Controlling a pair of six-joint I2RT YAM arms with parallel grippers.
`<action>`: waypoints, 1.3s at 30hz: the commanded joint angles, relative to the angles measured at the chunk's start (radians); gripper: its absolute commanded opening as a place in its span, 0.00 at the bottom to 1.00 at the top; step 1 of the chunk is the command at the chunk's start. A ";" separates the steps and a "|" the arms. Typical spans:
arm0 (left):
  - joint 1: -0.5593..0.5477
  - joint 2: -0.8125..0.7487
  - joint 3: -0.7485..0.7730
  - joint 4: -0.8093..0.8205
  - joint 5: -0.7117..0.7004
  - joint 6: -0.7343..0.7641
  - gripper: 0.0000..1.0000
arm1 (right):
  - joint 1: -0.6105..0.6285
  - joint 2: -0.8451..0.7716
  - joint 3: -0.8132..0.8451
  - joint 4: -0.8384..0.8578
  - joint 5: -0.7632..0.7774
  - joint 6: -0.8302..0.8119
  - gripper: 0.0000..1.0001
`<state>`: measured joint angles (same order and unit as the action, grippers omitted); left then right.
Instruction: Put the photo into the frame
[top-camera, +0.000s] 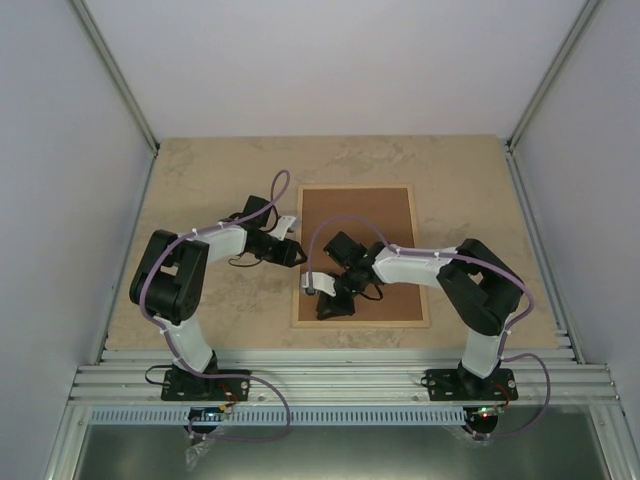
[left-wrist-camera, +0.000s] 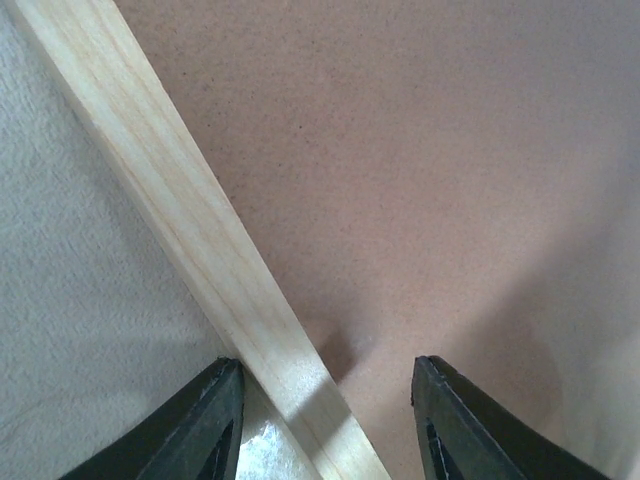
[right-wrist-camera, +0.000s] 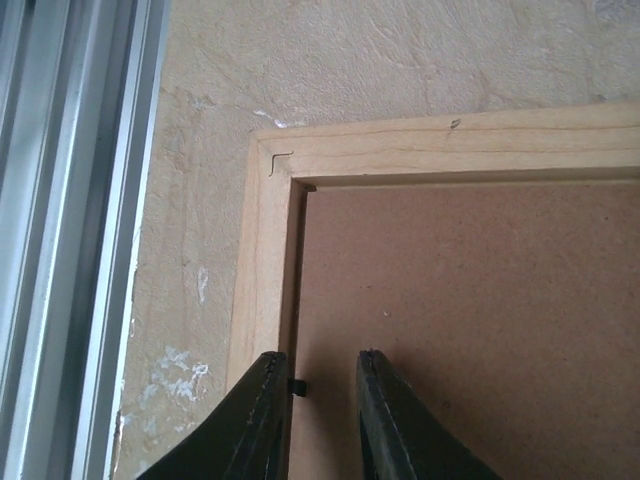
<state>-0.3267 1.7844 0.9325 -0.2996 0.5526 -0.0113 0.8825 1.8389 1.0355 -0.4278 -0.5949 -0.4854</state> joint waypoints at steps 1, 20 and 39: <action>-0.002 0.083 -0.044 -0.087 -0.086 0.005 0.49 | -0.014 0.017 0.041 -0.057 -0.066 0.005 0.23; -0.002 0.082 -0.044 -0.085 -0.090 0.004 0.49 | 0.014 0.046 -0.005 0.007 0.090 -0.007 0.22; -0.002 0.081 -0.046 -0.087 -0.086 0.007 0.48 | 0.023 0.032 -0.025 -0.064 0.068 -0.060 0.27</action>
<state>-0.3260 1.7863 0.9340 -0.3000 0.5518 -0.0113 0.8925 1.8553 1.0454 -0.4225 -0.5797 -0.5243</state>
